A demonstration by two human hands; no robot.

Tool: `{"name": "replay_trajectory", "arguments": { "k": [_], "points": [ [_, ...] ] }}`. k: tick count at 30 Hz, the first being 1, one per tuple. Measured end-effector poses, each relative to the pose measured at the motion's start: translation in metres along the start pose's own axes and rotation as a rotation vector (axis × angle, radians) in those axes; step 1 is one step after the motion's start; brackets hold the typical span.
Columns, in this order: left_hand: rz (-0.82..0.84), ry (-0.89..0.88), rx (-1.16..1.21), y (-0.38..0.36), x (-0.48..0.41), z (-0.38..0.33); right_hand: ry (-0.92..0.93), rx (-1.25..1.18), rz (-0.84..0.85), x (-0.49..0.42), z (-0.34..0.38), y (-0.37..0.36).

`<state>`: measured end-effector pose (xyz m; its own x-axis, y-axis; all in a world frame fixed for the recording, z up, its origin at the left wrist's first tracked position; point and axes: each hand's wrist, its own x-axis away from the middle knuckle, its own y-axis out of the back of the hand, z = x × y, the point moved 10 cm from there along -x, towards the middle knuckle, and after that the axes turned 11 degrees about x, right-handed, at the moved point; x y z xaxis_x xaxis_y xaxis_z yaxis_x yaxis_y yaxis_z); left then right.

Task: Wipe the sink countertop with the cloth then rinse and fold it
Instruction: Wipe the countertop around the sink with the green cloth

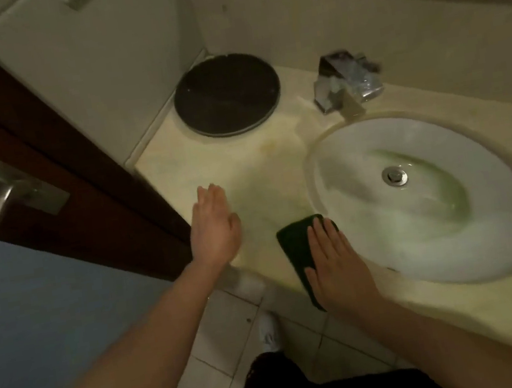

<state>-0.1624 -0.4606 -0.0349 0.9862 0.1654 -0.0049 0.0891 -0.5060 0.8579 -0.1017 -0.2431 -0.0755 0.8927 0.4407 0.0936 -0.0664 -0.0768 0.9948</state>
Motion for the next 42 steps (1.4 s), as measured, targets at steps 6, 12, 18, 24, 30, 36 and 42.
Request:
{"name": "replay_trajectory", "arguments": {
  "k": [6,12,18,24,30,36,42],
  "points": [
    [0.091,0.082,-0.177,0.002,-0.078,0.067,0.019,-0.037,0.076,-0.069,0.074,0.012],
    [0.056,0.028,-0.240,0.001,-0.102,0.075,0.037,-0.043,0.042,-0.184,0.092,0.032],
    [0.081,0.045,-0.233,-0.009,-0.102,0.079,-0.279,0.011,0.063,-0.181,0.000,0.020],
    [0.088,0.047,-0.248,-0.007,-0.101,0.078,-0.396,0.039,0.148,-0.092,0.022,0.011],
    [0.086,0.037,-0.228,-0.006,-0.099,0.079,-0.088,-0.072,0.059,-0.162,0.094,0.024],
    [0.090,0.034,-0.236,-0.010,-0.107,0.075,-0.401,0.001,0.058,-0.232,-0.012,0.020],
    [0.108,0.032,-0.241,-0.009,-0.100,0.075,-0.371,-0.031,0.048,-0.144,0.046,0.013]
  ]
}}
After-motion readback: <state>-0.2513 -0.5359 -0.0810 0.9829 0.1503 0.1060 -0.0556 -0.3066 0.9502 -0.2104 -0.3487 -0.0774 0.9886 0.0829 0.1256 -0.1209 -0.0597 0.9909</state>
